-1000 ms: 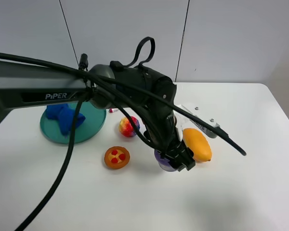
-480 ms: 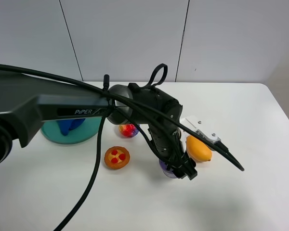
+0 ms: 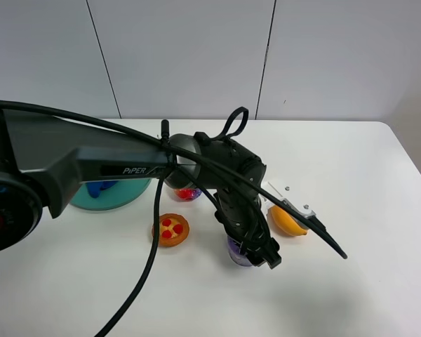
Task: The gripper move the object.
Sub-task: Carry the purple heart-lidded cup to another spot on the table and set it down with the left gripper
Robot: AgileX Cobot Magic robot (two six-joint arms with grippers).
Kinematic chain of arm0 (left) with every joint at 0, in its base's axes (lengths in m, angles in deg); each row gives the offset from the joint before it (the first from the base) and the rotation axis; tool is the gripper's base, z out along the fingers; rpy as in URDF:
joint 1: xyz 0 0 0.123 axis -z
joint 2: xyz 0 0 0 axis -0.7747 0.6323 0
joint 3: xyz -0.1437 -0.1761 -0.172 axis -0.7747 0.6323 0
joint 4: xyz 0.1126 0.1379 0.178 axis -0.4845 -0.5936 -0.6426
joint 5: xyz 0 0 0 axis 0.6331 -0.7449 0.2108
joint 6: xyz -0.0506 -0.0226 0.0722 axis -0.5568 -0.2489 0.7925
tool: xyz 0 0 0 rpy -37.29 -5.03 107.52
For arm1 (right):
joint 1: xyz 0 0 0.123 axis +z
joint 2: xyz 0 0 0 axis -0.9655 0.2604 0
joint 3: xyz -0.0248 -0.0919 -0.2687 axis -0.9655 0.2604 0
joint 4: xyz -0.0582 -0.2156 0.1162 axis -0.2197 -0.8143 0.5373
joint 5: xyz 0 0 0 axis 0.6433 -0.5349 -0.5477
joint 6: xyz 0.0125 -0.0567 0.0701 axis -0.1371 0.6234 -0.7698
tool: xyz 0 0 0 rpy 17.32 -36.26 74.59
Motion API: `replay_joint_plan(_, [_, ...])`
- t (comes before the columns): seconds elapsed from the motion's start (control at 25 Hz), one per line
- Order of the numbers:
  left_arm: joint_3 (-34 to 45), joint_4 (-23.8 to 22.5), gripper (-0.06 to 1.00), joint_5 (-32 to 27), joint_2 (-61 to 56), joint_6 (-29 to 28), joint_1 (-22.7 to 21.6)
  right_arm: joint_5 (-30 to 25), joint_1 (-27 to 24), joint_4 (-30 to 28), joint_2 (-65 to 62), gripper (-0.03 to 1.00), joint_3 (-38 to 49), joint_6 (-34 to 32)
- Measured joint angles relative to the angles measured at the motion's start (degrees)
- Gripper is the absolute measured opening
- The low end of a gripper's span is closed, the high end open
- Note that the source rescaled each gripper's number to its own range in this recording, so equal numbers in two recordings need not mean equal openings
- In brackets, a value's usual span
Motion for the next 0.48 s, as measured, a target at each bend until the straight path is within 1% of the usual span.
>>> replay_joint_plan(0.48, [0.0, -0.1, 0.02, -0.7, 0.0, 0.0, 0.0, 0.0, 0.0, 0.0, 0.0, 1.0, 0.0, 0.0])
